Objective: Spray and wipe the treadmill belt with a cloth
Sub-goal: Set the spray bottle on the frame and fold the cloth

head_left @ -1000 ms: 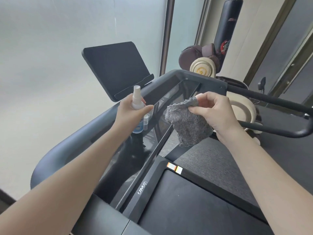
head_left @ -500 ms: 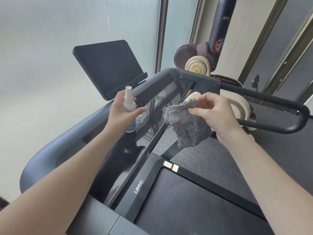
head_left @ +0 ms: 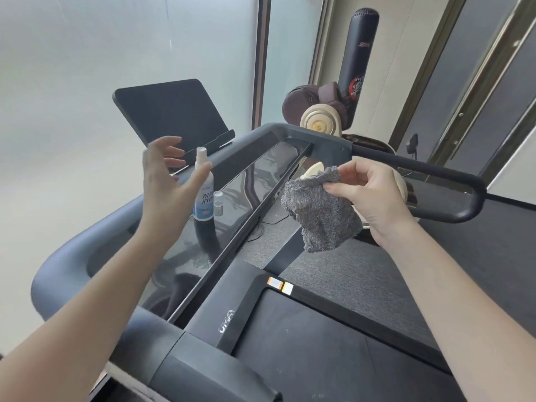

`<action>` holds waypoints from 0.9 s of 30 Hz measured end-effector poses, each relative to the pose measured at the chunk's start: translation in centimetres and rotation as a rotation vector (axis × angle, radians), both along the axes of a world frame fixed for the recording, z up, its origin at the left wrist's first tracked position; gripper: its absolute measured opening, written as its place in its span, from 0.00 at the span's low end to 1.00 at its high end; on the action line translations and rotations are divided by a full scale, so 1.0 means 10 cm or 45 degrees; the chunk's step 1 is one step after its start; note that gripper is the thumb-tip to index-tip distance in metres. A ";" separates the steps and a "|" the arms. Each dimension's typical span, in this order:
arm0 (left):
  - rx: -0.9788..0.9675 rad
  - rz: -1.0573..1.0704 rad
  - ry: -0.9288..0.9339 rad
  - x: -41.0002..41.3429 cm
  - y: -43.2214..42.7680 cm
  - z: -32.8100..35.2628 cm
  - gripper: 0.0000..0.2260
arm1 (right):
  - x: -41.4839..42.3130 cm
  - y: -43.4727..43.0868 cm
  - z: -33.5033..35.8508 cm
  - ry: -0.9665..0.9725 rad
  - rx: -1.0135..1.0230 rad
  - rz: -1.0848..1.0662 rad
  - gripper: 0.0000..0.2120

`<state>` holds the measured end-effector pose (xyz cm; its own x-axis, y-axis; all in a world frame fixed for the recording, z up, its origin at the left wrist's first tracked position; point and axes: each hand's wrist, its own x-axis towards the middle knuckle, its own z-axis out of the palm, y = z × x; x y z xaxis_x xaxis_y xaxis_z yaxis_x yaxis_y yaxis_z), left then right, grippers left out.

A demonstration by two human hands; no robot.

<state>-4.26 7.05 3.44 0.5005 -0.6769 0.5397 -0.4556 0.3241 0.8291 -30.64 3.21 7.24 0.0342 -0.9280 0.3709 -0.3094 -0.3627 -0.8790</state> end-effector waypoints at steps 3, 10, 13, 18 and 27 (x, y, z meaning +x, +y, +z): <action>0.128 -0.304 0.063 -0.41 0.03 0.11 0.11 | -0.10 0.12 0.05 -0.097 0.017 0.040 0.06; 0.667 -1.079 0.432 -1.33 -0.07 0.11 0.34 | -0.39 0.35 0.14 -0.435 0.076 0.142 0.06; 0.549 -1.212 0.673 -1.54 -0.08 0.10 0.20 | -0.56 0.39 0.11 -0.432 0.032 0.043 0.05; 0.383 -1.026 0.476 -1.82 -0.03 0.06 0.10 | -0.81 0.37 -0.07 -0.019 -0.037 -0.209 0.06; 0.331 -1.009 0.531 -1.95 -0.04 0.09 0.08 | -0.86 0.35 -0.21 0.218 -0.125 -0.371 0.13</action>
